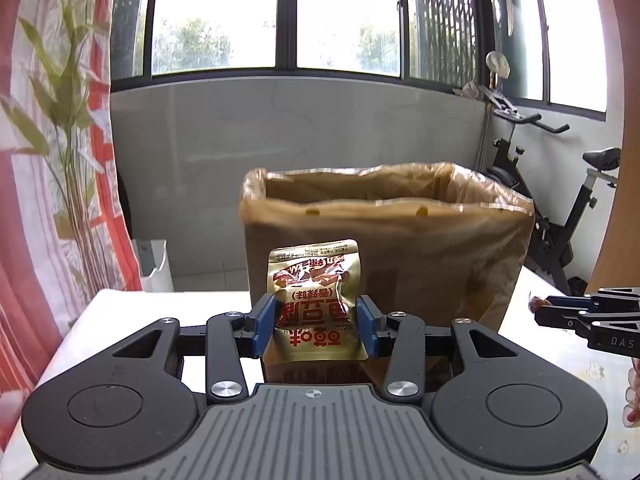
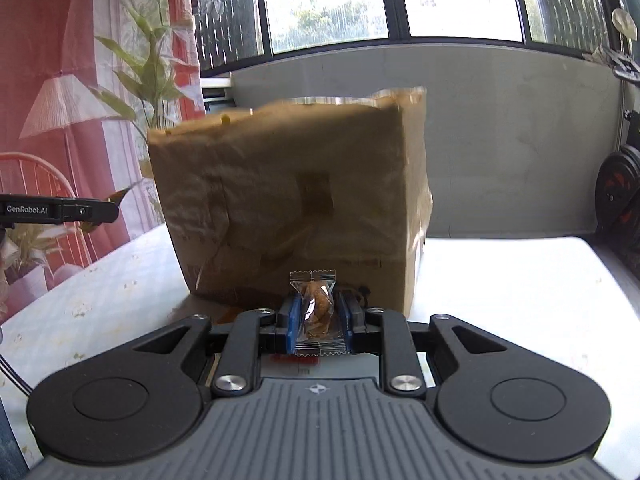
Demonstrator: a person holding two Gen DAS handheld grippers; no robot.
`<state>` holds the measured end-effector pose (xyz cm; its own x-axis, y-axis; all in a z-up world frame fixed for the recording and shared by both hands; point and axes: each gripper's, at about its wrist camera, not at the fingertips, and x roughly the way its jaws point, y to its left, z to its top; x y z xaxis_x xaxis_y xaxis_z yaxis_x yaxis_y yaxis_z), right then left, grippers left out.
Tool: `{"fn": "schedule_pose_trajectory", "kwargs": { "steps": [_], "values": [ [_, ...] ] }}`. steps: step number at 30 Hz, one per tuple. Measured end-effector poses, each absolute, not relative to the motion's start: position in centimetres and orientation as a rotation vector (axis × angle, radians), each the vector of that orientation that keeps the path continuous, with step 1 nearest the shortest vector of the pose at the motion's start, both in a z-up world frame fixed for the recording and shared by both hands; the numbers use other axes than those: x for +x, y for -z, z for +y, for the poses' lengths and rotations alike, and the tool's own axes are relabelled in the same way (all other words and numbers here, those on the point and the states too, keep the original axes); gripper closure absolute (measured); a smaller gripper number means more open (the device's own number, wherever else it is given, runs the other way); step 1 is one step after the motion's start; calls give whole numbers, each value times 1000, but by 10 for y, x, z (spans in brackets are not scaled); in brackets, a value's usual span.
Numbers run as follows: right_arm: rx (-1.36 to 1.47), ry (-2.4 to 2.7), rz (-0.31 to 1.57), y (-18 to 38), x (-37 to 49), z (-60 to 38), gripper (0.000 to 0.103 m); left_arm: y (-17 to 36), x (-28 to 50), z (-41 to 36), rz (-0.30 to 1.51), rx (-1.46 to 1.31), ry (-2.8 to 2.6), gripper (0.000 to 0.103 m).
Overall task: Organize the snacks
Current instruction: 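Lift both snacks and carry them toward the lined box, then open both grippers over the lined box to drop the snacks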
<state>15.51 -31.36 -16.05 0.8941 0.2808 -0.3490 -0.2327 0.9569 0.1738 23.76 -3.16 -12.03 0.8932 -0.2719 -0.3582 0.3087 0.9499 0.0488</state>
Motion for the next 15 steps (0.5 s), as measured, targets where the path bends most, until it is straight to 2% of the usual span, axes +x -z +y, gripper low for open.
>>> {"fn": "schedule_pose_trajectory", "kwargs": {
  "steps": [7,9,15],
  "values": [
    [71,-282,192,68,203,-313,80,60,287,-70,259,58,373,56],
    [62,-267,195,56,219,-311,80,56,306,-85,269,67,380,69],
    [56,-212,275,59,266,-304,80,74,353,-118,353,66,377,69]
  ]
}}
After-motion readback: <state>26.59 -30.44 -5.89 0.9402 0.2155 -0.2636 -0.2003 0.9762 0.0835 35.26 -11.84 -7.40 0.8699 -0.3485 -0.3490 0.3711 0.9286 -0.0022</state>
